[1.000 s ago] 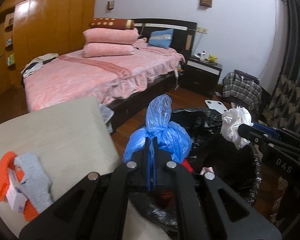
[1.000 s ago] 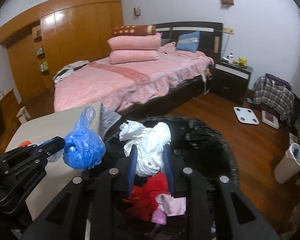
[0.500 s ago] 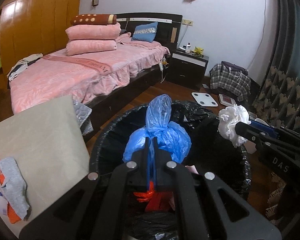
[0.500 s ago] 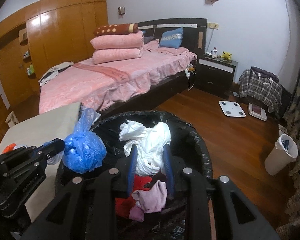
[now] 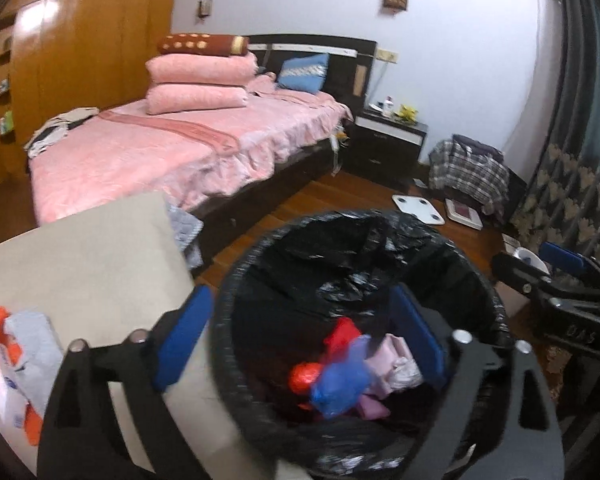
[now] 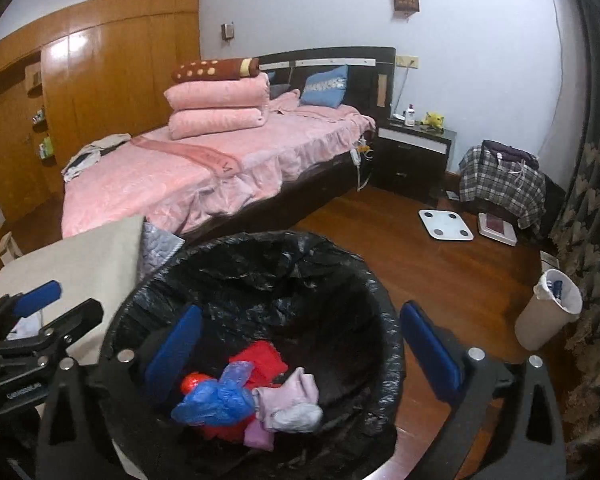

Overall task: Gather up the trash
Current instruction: 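Move both tools over the bin and release the blue bag and white tissue, then grasp the orange mesh scrubber with the left tool while the right tool grasps the grey sock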

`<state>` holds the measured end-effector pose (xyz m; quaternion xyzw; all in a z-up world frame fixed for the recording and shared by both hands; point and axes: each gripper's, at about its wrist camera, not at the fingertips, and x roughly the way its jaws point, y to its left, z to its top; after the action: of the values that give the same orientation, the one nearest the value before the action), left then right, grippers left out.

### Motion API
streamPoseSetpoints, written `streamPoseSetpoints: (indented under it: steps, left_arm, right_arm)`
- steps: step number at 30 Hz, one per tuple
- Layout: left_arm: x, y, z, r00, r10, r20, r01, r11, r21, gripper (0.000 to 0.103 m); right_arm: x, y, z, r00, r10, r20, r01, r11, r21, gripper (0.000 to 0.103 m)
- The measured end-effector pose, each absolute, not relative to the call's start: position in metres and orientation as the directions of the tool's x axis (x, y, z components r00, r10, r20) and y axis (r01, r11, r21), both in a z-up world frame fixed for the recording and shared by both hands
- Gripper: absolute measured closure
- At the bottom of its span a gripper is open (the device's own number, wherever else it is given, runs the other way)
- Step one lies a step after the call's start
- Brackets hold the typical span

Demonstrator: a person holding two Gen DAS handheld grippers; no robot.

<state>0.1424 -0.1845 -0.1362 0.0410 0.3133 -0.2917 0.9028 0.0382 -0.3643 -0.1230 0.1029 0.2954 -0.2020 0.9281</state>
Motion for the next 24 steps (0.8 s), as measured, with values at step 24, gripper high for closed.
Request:
streamPoseSetpoints:
  steps: [24]
  left_arm:
    - [0.146, -0.040, -0.119, 0.764, -0.272, -0.586, 0.300, 0.953, -0.051, 0.012]
  right_arm:
    - [0.086, -0.255, -0.109, 0.806, -0.127, -0.579, 0.210, 0.975, 0.078, 0.006]
